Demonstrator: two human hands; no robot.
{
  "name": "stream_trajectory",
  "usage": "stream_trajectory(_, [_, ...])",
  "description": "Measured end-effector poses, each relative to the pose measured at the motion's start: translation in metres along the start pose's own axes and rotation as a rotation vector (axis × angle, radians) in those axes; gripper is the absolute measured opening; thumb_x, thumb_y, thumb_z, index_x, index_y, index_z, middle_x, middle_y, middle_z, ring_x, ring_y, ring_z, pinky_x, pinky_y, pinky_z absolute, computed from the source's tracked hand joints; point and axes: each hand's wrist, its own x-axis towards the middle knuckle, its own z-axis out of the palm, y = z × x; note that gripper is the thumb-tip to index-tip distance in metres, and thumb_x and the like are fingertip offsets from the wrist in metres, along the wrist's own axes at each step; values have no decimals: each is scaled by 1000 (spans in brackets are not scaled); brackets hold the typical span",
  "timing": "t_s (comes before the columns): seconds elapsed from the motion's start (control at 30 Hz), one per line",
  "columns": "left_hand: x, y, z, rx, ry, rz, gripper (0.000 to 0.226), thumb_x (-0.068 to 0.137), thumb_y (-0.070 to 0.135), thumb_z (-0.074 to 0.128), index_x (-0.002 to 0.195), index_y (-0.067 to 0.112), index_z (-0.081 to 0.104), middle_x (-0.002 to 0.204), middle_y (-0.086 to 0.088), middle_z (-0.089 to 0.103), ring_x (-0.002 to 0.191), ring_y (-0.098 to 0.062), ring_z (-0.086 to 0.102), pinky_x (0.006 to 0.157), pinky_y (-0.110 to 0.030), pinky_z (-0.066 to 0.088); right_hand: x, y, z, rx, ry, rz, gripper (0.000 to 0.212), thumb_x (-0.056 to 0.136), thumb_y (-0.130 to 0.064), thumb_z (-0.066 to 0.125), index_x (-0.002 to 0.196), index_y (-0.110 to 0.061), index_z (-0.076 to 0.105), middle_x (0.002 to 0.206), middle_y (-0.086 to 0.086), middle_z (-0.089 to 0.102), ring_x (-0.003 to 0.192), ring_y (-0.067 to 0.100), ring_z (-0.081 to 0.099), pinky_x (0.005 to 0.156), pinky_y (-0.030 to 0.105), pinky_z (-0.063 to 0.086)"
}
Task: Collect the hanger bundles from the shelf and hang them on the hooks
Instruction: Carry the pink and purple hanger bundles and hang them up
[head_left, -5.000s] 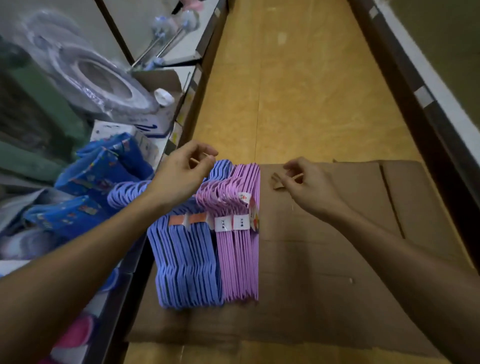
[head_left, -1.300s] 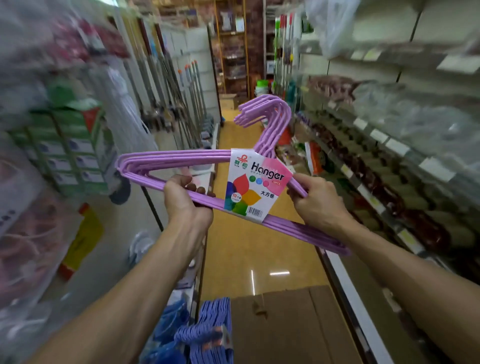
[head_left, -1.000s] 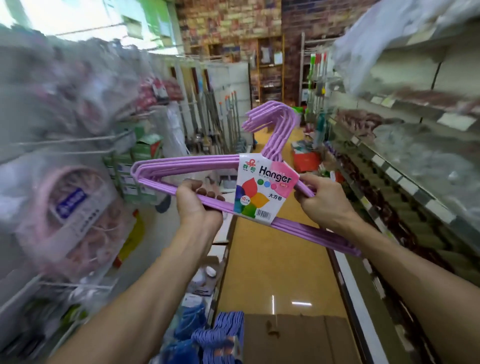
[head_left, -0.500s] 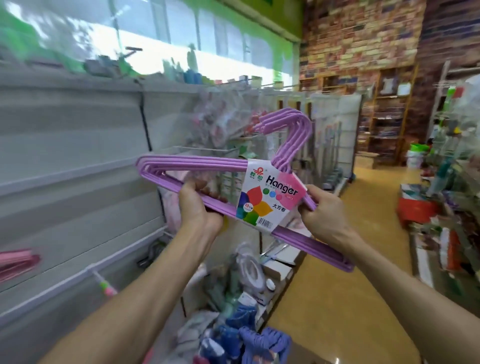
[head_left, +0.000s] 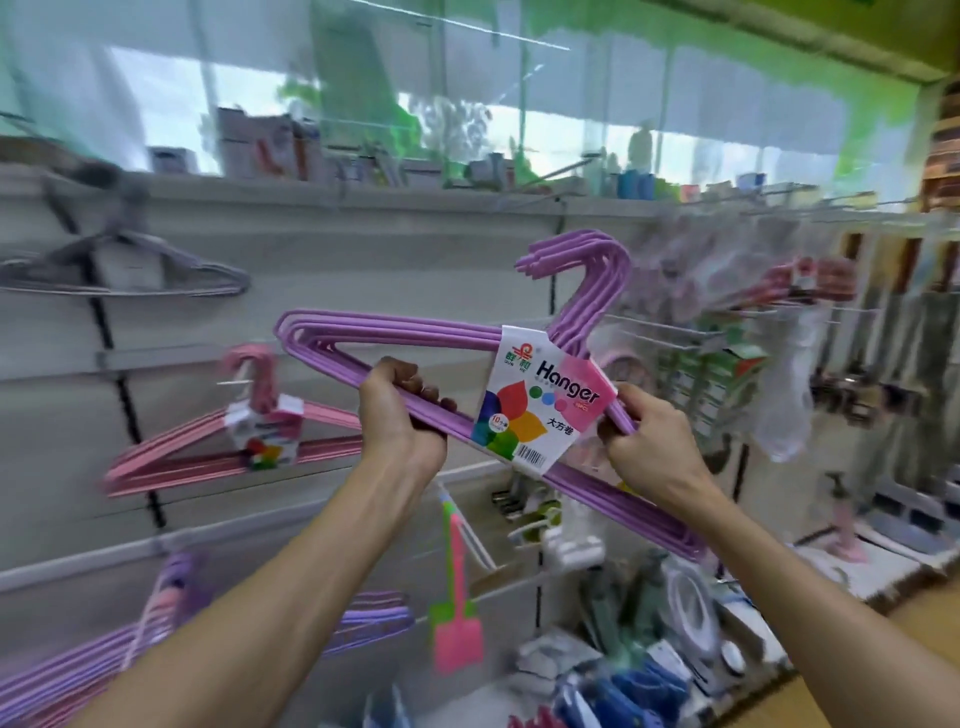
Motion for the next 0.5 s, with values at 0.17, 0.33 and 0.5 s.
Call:
stream_trajectory(0.17, [-8, 82, -48, -1, 71, 117, 24, 82, 13, 50, 60, 18, 41, 54, 2, 40, 52, -15, 39, 61, -29, 37, 2, -69, 64, 48, -89, -94, 26, 88, -4, 56, 105, -21, 65, 71, -8, 61, 62, 11, 57, 50, 18, 41])
stream_trajectory(0.33, [-25, 160, -96, 6, 85, 202, 27, 86, 14, 47, 61, 19, 40, 44, 4, 45, 44, -13, 43, 56, -23, 41, -11, -139, 122, 103, -130, -164, 25, 87, -2, 56, 91, -26, 59, 64, -9, 57, 54, 12, 49, 44, 12, 36])
stream_trajectory(0.5, [-47, 222, -151, -35, 138, 274, 25, 88, 13, 45, 64, 18, 41, 48, 2, 45, 44, -16, 47, 49, -20, 46, -37, -199, 172, 146, -205, -219, 30, 88, -1, 56, 100, -26, 65, 70, -16, 61, 59, 10, 55, 46, 12, 39])
